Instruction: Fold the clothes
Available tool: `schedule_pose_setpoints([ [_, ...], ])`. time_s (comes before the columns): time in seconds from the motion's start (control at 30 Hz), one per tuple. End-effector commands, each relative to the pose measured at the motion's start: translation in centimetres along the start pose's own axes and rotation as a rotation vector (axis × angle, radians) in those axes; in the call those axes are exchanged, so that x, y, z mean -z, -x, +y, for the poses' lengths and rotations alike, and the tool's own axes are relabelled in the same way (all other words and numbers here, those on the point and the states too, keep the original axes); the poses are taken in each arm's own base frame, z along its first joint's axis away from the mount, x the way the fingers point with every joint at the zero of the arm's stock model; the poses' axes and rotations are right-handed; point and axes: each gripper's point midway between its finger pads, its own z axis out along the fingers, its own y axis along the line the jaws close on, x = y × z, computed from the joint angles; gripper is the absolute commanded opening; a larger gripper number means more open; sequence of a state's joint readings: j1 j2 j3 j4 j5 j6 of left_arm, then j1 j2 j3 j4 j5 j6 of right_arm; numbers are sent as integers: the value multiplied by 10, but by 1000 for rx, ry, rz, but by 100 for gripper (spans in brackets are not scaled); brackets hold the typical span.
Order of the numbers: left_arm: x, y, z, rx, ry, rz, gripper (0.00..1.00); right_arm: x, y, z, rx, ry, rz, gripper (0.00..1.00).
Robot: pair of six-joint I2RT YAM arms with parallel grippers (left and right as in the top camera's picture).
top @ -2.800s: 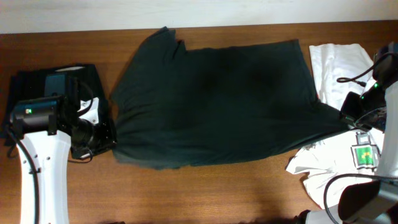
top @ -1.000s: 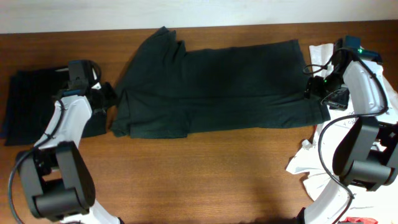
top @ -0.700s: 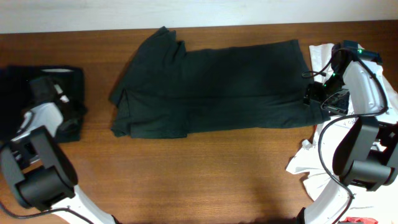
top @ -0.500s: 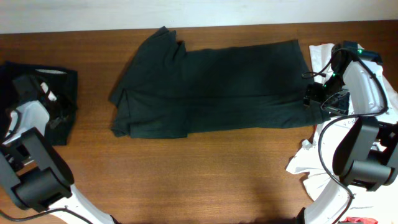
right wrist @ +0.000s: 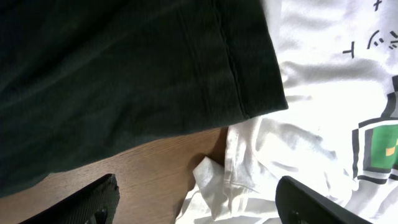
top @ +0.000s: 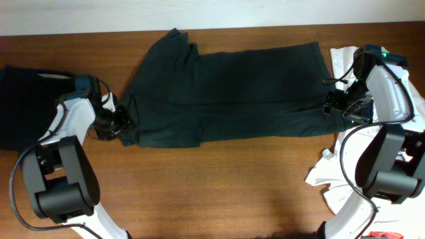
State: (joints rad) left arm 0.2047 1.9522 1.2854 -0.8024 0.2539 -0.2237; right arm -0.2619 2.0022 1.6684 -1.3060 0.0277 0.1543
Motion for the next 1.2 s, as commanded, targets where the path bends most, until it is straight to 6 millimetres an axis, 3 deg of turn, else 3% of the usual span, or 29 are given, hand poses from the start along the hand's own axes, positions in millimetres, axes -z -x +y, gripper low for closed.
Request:
schedule_pose_setpoints([
  [0.0,-5,-4,12,-18,57,-24,45,-3,-2,1,3,-12,12,84],
  [0.03,-8,-6,13,-17,56,-24,44,-3,-2,1,3,-12,12,84],
  [0.07,-10,-8,14,-16,57,-20,37,-3,-2,1,4,-12,13,84],
  [0.17,-15,-16,21,-11,80,0,1,-3,-3,0,4,-12,15,84],
  [0.3,-12,-14,32,10,103,-9,0,-3,-5,0,4,-13,23,84],
  [0.37,-5,-13,55,54,174,-12,1,-3,-7,0,4,-14,34,84],
  [0.47,20,-9,106,167,373,-56,0,-3,-10,1,5,-10,47,84],
  [0.57,38,-2,122,222,380,-102,0,-2,-15,5,6,16,65,84],
  [0.63,42,1,119,232,349,-113,1,-2,-16,9,12,25,69,84],
  [0.67,43,2,119,231,349,-117,14,-2,-16,11,17,24,68,84],
  [0.7,45,2,118,229,348,-120,34,-2,-17,14,43,30,69,84],
  [0.73,49,3,116,227,347,-123,39,-2,-17,17,69,35,68,84],
  [0.83,70,11,106,213,341,-154,40,-2,-15,22,95,36,58,84],
  [0.93,111,26,79,164,315,-248,40,-3,-11,24,96,44,38,84],
  [1.0,123,30,51,101,255,-293,40,-7,-11,33,127,95,40,83],
  [1.07,122,26,19,7,215,-297,39,-14,-12,42,141,146,38,82],
  [1.17,108,12,-12,-79,201,-247,38,-25,-13,44,140,157,39,80],
])
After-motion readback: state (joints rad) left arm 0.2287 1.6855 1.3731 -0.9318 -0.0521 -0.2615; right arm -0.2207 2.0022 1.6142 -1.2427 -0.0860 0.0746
